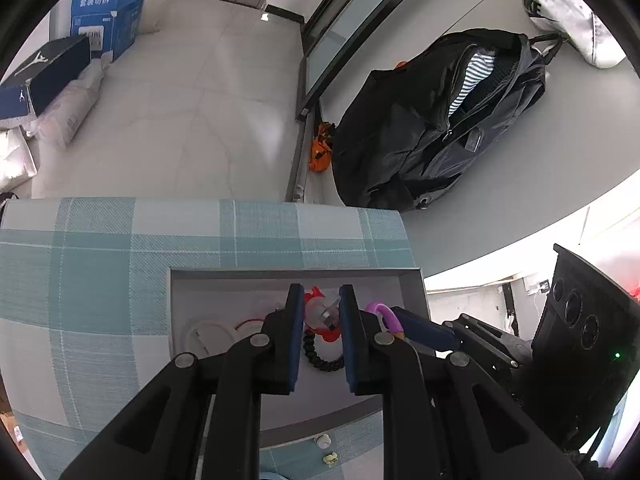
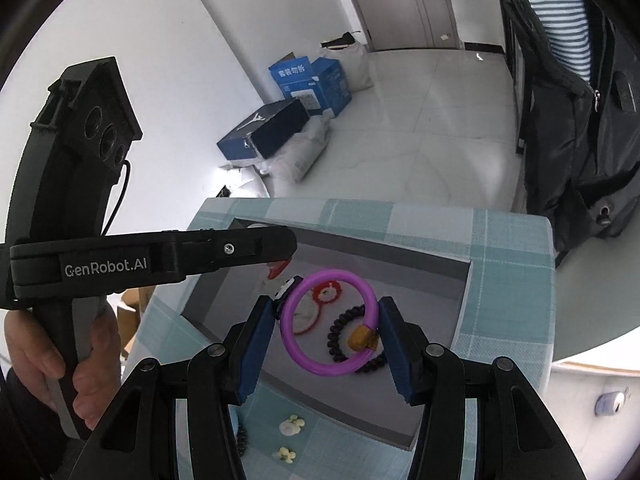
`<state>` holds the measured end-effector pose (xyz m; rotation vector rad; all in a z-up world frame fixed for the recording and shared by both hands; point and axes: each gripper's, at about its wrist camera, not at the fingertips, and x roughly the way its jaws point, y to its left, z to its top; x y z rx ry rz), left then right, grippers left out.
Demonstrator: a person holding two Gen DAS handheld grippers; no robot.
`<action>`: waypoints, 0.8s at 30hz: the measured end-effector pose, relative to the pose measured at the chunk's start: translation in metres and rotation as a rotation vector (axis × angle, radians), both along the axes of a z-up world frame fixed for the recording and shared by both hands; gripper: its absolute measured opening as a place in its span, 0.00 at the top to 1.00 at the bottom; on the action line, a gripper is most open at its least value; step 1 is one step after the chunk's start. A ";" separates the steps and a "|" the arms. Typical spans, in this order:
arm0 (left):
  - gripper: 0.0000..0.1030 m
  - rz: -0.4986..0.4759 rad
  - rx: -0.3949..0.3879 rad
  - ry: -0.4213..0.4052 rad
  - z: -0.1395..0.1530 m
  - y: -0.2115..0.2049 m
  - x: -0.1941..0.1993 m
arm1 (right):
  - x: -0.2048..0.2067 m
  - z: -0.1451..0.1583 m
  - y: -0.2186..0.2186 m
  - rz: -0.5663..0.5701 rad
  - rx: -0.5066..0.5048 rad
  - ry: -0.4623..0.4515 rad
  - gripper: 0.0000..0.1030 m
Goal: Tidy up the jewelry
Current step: 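Carry the red charm and pink bangle into the grey box and release both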
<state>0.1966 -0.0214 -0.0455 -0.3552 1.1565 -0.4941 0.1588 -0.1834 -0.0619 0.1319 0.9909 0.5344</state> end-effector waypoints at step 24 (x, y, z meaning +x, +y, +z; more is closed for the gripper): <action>0.33 0.083 -0.091 0.035 0.007 0.020 -0.014 | -0.012 0.004 0.003 -0.010 -0.051 -0.040 0.28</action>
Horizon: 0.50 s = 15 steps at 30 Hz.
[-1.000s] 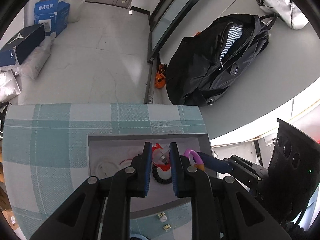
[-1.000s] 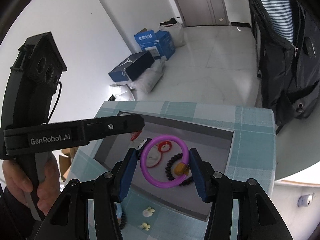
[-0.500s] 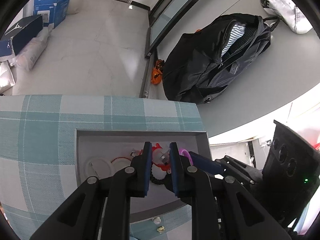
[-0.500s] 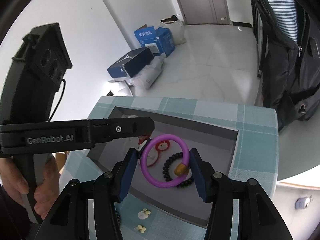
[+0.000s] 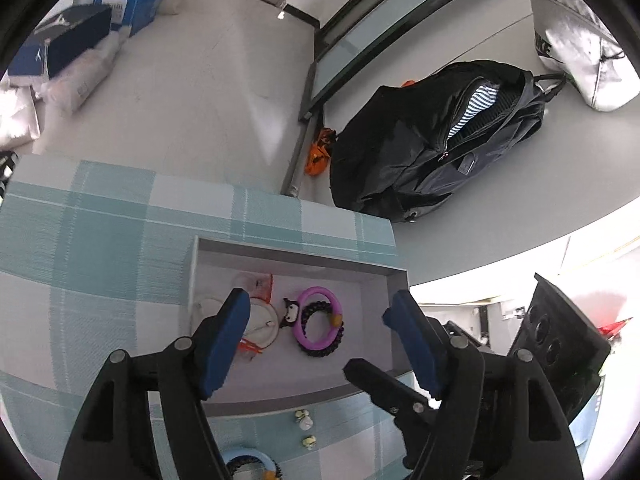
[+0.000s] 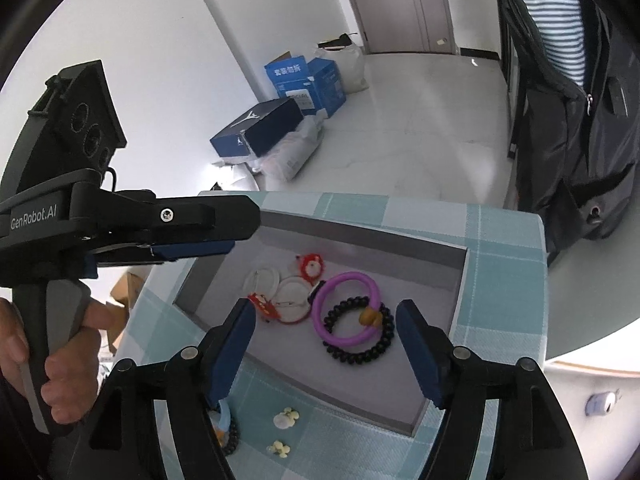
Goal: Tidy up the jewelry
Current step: 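Carry the red charm and pink bangle into the grey box and release both, then move both tools back over the table toward the blue bangle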
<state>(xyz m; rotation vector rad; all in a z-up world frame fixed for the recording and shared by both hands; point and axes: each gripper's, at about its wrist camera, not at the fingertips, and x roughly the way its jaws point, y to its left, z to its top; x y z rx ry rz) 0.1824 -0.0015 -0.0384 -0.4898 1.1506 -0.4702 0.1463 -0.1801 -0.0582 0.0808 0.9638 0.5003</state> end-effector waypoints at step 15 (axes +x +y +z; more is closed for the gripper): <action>0.33 0.031 0.185 -0.101 0.013 0.003 -0.028 | -0.006 0.009 -0.008 -0.051 -0.038 -0.035 0.16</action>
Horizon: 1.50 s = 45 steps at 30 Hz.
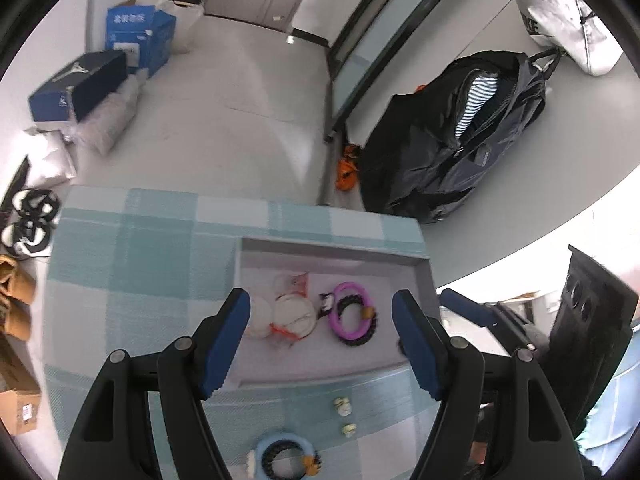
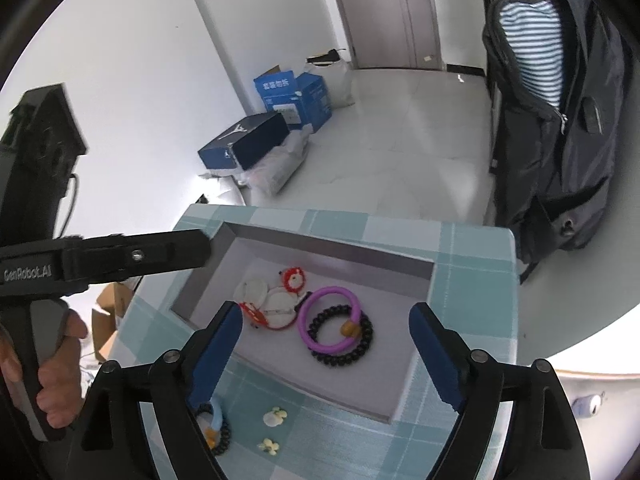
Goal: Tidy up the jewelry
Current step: 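Move both tools back over the table toward the blue bangle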
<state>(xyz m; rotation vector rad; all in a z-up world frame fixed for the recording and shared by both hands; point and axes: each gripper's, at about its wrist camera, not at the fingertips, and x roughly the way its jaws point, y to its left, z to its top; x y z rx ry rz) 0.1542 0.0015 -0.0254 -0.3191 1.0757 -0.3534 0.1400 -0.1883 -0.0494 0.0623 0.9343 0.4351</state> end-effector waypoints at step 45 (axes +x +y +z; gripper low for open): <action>0.24 -0.117 0.383 0.096 -0.068 -0.025 -0.085 | -0.117 0.006 -0.020 -0.071 -0.002 -0.022 0.04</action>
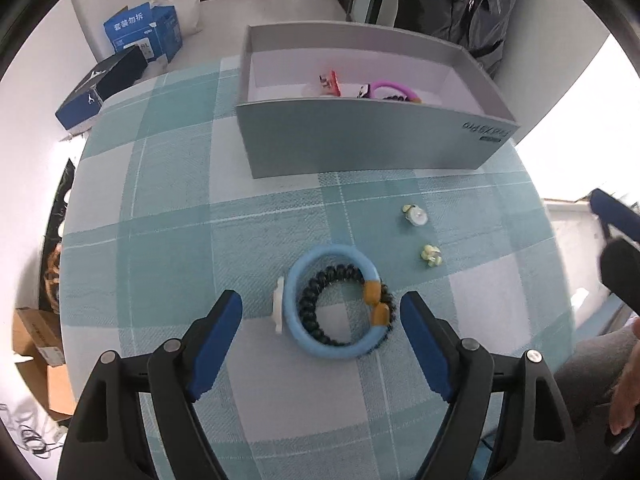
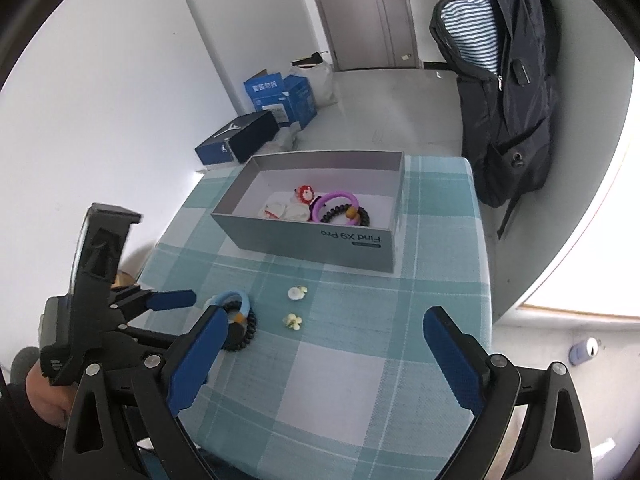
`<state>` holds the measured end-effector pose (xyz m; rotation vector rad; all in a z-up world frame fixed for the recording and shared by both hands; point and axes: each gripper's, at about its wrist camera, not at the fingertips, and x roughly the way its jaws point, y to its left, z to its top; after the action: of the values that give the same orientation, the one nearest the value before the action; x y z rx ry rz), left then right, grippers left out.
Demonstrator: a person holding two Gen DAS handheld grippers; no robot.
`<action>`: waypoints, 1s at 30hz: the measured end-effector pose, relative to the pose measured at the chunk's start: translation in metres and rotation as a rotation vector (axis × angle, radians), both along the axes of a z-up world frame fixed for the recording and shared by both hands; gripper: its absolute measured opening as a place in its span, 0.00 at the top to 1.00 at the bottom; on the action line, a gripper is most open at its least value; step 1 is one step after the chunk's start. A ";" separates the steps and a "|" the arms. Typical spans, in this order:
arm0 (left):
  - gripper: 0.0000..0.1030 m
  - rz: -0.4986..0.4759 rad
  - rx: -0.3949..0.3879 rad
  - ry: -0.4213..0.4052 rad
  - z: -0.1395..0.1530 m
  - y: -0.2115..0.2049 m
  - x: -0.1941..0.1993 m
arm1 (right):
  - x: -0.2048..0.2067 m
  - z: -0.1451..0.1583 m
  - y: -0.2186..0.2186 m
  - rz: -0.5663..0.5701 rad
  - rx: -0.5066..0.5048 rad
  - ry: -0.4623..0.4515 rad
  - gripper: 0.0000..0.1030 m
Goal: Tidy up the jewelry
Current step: 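Move both tools back over the table toward the blue bangle, then grasp the blue bangle with the left tool and lift it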
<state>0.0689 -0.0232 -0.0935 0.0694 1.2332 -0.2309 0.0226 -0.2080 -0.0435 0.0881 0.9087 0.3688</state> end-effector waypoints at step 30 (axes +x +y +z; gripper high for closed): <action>0.46 -0.020 -0.077 0.025 0.003 0.004 -0.001 | 0.002 -0.007 0.000 -0.006 -0.019 0.015 0.04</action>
<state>0.0678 -0.0196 -0.0909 0.0124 1.2480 -0.2967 0.0251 -0.2079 -0.0502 0.0764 0.9264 0.3546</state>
